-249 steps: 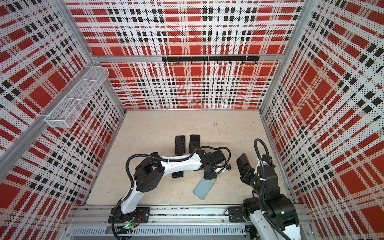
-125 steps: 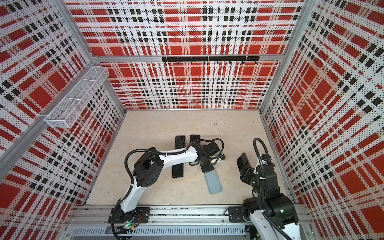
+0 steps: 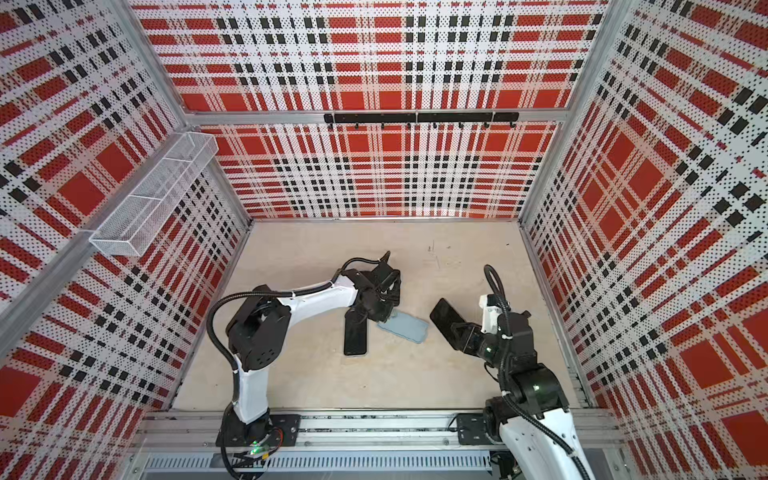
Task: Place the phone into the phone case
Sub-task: 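Grasp the light blue case's lens corner with the left gripper and pull it closer, then lower the purple-edged phone into the light blue case with the right gripper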
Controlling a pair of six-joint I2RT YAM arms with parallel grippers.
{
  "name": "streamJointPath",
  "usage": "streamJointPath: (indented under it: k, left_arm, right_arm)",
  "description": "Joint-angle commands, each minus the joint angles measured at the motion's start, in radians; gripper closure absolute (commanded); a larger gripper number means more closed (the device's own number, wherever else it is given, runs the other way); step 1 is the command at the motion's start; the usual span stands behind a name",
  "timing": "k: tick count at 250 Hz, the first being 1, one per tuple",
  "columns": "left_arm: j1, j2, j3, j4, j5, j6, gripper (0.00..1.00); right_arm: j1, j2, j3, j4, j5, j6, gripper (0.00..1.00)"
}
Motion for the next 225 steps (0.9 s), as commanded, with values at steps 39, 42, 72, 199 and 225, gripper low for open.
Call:
streamJointPath:
  k: [39, 42, 72, 199, 225]
  left_arm:
    - [-0.03, -0.023, -0.04, 0.004, 0.012, -0.211, 0.95]
    - [-0.031, -0.023, -0.042, 0.007, 0.019, -0.215, 0.94]
    - [-0.03, -0.025, -0.067, 0.038, 0.058, -0.239, 0.84]
    - [0.114, -0.243, -0.211, 0.262, 0.263, -0.243, 0.0]
    - [0.139, -0.26, -0.255, 0.336, 0.34, -0.249, 0.0]
  right_arm:
    - [-0.003, 0.115, -0.095, 0.294, -0.177, 0.115, 1.0]
    - [-0.003, 0.119, -0.095, 0.293, -0.175, 0.115, 1.0]
    - [-0.003, 0.16, -0.099, 0.294, -0.184, 0.113, 1.0]
    - [-0.004, 0.429, 0.0, 0.328, -0.284, 0.001, 1.0]
    - [-0.003, 0.467, -0.006, 0.355, -0.293, 0.001, 1.0]
